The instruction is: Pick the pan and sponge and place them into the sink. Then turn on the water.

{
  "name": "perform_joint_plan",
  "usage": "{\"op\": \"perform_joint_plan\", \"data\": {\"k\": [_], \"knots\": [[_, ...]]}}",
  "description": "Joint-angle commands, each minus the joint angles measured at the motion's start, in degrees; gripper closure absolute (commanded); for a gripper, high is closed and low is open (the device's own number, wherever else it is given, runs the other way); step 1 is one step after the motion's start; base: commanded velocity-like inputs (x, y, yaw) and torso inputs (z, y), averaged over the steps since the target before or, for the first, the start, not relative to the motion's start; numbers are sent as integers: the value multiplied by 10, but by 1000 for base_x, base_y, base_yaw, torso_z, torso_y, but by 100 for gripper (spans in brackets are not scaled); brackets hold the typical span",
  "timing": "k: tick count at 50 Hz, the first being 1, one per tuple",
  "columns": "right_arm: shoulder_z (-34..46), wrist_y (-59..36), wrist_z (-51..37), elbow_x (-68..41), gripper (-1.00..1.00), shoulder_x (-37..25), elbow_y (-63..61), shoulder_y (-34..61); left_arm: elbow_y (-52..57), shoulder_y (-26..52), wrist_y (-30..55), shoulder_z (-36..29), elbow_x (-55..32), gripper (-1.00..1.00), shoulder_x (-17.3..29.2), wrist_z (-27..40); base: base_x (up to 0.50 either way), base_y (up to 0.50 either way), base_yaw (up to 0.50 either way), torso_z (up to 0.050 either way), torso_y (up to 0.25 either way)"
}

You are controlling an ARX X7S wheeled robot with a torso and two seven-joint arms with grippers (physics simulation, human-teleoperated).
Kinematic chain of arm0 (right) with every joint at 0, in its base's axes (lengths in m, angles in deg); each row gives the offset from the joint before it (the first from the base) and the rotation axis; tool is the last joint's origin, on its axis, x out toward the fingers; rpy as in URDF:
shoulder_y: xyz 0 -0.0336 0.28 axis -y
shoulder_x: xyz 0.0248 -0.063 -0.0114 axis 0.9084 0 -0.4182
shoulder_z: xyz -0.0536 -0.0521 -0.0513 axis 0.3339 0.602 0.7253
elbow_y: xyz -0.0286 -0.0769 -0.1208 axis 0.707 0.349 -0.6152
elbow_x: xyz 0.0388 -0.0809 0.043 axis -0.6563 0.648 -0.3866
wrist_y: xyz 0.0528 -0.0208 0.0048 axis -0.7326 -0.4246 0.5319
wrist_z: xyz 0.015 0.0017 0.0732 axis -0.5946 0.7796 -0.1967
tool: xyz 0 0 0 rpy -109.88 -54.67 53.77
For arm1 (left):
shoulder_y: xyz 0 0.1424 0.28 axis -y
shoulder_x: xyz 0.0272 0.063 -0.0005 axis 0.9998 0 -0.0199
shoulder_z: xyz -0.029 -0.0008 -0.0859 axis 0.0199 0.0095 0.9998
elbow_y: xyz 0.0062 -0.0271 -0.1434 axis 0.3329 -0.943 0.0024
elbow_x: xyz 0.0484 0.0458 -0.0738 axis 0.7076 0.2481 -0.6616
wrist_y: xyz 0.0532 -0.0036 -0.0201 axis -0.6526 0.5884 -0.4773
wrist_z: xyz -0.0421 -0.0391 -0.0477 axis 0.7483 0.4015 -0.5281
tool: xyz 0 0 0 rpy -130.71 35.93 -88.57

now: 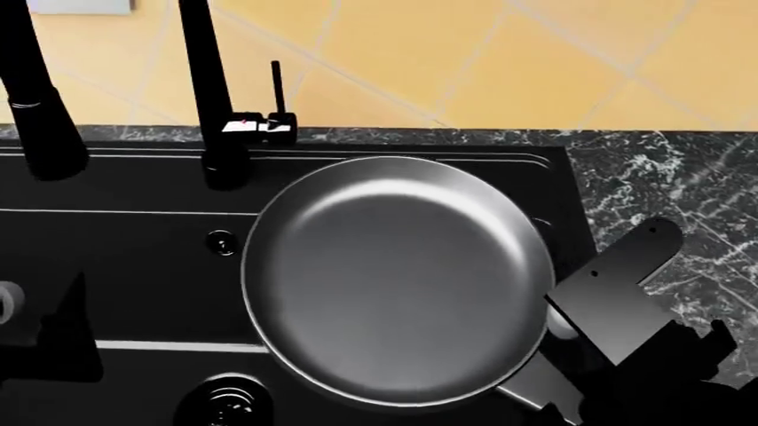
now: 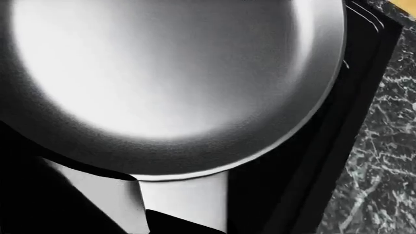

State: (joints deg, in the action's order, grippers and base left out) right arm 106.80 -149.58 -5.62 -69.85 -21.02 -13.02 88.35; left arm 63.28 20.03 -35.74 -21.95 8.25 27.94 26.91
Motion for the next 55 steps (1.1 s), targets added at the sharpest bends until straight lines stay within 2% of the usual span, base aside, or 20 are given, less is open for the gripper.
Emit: {"op": "perform_joint_plan", "data": {"k": [1, 17, 29, 33, 36, 44, 48, 55], "knots": [[-15, 8, 4, 16, 100, 0, -4, 17, 0, -3, -2, 3, -2, -100, 3, 0, 266, 273, 0, 0, 11], [-5, 10, 9, 23, 100, 5, -2, 17, -4, -9, -8, 6, -4, -100, 6, -2, 29, 460, 0, 1, 2], [9, 23, 25, 46, 100, 19, 14, 14, -9, -3, -11, -12, 6, -100, -5, 6, 0, 102, 0, 1, 1], [56, 29, 64, 117, 100, 37, 28, 30, -11, -2, -12, -12, 6, -100, -5, 5, 0, 0, 0, 0, 3], [122, 66, 147, 201, 100, 53, 42, 46, -13, 1, -11, -16, 7, -100, -7, 6, 0, 0, 0, 0, 0], [229, 159, 271, 342, 100, 111, 127, 84, -13, -3, -13, -8, 3, -100, -2, 5, 0, 0, 0, 0, 3], [244, 176, 286, 364, 100, 131, 160, 88, -16, -6, -17, -3, 0, -100, 3, 0, 0, 0, 0, 3, 0], [286, 263, 320, 427, 100, 177, 225, 78, -16, -7, -18, 1, -4, -100, 5, -3, 0, 0, 0, 0, 1]]}}
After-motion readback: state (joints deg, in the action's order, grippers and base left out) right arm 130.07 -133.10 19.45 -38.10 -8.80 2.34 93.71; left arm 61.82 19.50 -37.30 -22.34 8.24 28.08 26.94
